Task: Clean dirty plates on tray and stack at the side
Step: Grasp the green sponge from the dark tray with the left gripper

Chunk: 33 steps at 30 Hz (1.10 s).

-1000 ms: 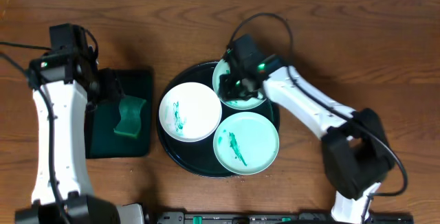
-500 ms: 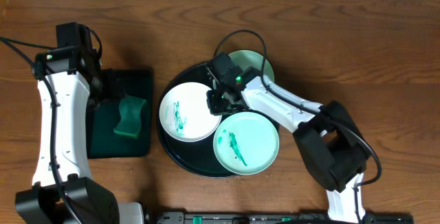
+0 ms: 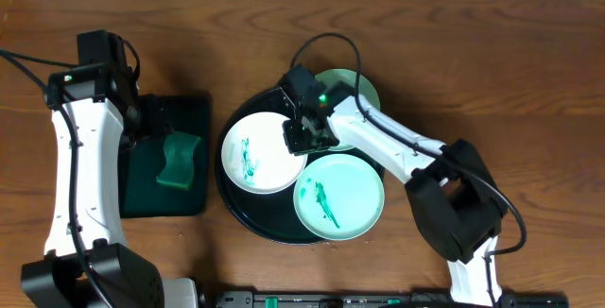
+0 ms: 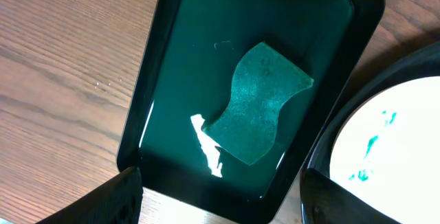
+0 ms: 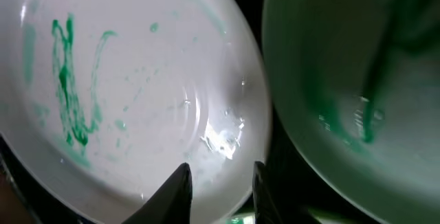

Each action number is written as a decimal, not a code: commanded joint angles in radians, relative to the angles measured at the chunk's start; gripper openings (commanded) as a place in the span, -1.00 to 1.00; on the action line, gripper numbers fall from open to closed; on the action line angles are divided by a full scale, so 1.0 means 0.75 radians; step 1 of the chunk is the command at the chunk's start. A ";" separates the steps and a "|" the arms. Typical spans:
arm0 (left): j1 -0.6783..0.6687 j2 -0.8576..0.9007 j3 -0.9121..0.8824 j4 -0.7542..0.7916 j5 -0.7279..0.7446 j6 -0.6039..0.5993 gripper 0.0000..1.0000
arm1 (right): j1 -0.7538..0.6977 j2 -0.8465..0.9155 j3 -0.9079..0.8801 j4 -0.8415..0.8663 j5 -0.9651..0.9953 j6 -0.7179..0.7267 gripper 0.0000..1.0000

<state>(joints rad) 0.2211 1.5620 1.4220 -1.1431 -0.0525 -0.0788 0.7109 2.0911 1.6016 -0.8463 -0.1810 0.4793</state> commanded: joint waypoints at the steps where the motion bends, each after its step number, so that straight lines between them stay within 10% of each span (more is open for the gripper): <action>1: 0.007 0.004 0.009 0.003 -0.017 -0.012 0.48 | -0.002 -0.044 0.029 -0.045 0.087 0.009 -0.47; 33: 0.007 0.041 -0.215 0.238 -0.016 0.053 0.43 | 0.017 0.183 -0.005 0.076 0.044 0.026 -0.98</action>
<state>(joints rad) 0.2211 1.5700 1.3113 -0.9989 -0.0559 -0.0746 0.7109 2.1887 1.6073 -0.7887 -0.1448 0.5156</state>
